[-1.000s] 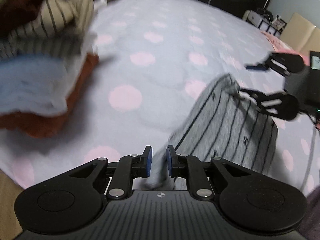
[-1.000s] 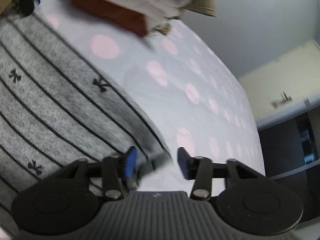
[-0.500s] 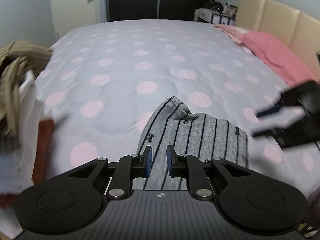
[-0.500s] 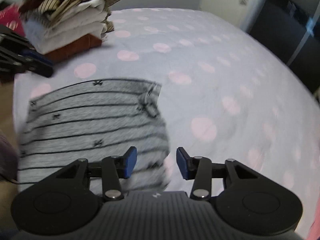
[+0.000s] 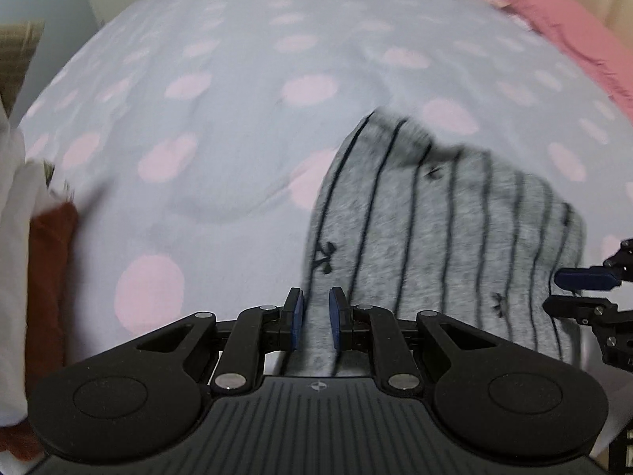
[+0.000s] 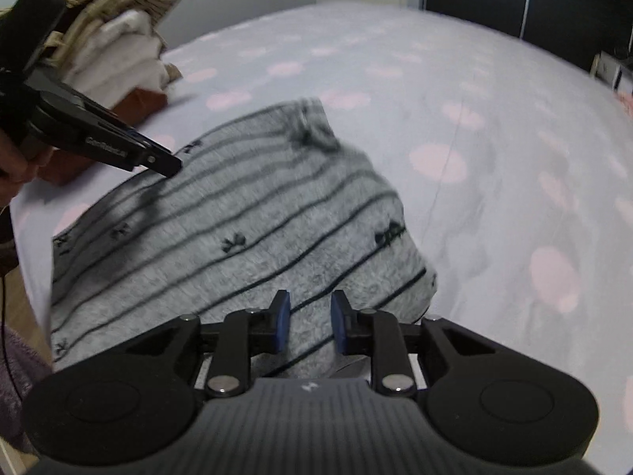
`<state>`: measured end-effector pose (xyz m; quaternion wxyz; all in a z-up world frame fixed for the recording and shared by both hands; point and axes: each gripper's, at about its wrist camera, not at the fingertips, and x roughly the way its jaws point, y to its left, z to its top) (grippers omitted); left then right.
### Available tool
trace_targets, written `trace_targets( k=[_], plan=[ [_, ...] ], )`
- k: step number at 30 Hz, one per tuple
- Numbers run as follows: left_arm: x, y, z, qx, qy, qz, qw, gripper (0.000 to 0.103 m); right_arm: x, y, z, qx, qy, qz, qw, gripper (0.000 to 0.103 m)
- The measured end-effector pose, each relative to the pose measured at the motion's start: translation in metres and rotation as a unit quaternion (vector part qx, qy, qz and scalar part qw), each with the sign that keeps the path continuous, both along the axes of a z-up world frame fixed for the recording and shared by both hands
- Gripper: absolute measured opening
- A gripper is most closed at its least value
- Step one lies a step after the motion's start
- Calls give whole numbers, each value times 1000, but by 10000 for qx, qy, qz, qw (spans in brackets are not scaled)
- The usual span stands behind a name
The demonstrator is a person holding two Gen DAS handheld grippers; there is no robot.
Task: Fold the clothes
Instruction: 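Grasp the folded garment bundle with both grippers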
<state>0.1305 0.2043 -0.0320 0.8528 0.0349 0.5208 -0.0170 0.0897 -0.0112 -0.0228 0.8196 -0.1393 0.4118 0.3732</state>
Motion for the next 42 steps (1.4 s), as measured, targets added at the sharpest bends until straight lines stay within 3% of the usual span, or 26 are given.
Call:
trace_targets(
  k=[5, 8, 10, 12, 15, 18, 20, 24, 28, 29, 31, 34, 40, 42],
  plan=[
    [-2, 2, -4, -8, 26, 30, 10000, 12, 11, 17, -11, -35, 106, 173, 9998, 27],
    [-6, 8, 4, -137, -88, 54, 9999, 13, 15, 17, -10, 70, 224, 270, 9994, 37],
    [-10, 15, 11, -271, -207, 93, 9994, 24, 17, 11, -5, 291, 423, 267, 9983, 49],
    [-15, 24, 19, -464, -375, 170, 9981, 53, 18, 3, 3, 561, 627, 185, 9963, 57],
    [-22, 37, 31, -800, -637, 252, 9944, 54, 16, -10, 16, 744, 642, -29, 9952, 60],
    [-25, 50, 34, -1161, -780, 391, 9894, 60, 15, -24, 23, 966, 716, -327, 9922, 78],
    [-23, 54, 29, -1365, -721, 427, 9871, 60, 15, -31, 20, 999, 1013, -565, 9882, 82],
    [-21, 58, 13, -1741, -476, 357, 9829, 60, 22, -39, -1, 906, 1806, -1037, 9739, 82],
    [-20, 45, -2, -1579, -155, 80, 9873, 62, 27, -47, -25, 974, 2243, -1293, 9610, 82],
    [-21, 45, -5, -1563, -173, 107, 9875, 67, 28, -47, -29, 1005, 2292, -1340, 9589, 82],
    [-21, 49, -14, -1677, -91, 316, 9853, 74, 30, -46, -35, 1088, 2332, -1406, 9560, 83],
    [-17, 57, -33, -2190, 169, 653, 9734, 78, 33, -38, -38, 1090, 2270, -1440, 9570, 83],
    [-4, 49, -37, -2156, 292, 489, 9748, 79, 36, -19, -43, 1161, 2093, -1294, 9623, 83],
    [-1, 47, -36, -2164, 321, 420, 9749, 71, 38, -16, -43, 1192, 2058, -1269, 9630, 79]
  ],
)
